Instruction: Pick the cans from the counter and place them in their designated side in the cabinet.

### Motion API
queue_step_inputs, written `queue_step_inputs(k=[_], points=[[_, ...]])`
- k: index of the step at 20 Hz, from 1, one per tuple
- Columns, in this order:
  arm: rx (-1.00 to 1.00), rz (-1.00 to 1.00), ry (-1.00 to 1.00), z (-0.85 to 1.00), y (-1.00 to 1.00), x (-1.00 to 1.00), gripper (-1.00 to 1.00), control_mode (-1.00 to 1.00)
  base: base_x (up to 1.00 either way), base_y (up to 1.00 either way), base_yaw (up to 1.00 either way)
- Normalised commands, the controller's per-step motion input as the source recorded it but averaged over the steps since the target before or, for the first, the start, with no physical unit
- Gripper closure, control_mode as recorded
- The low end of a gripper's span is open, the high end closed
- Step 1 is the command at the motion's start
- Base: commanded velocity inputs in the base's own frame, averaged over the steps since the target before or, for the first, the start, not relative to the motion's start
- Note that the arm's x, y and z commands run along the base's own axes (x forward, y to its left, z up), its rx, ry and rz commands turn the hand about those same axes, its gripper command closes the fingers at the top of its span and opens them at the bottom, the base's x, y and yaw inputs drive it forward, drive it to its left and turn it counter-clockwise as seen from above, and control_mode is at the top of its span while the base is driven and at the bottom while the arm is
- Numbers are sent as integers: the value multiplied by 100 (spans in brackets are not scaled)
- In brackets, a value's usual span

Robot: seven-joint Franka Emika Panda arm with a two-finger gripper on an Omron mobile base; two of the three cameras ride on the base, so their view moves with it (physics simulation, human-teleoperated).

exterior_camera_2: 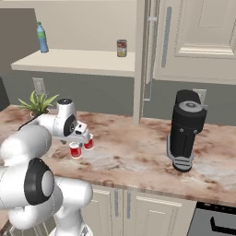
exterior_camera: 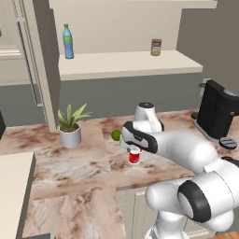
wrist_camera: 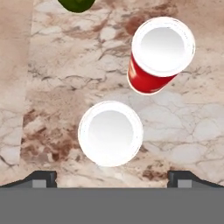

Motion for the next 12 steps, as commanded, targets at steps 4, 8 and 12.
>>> queue_step_inputs(k=[4, 8, 12], points=[[0, 0, 2, -18, 0, 14, -100, -100, 0, 0, 0], [0, 0, 1, -14, 0, 17, -100, -100, 0, 0, 0], [0, 0, 1, -14, 0, 11, -100, -100, 0, 0, 0]])
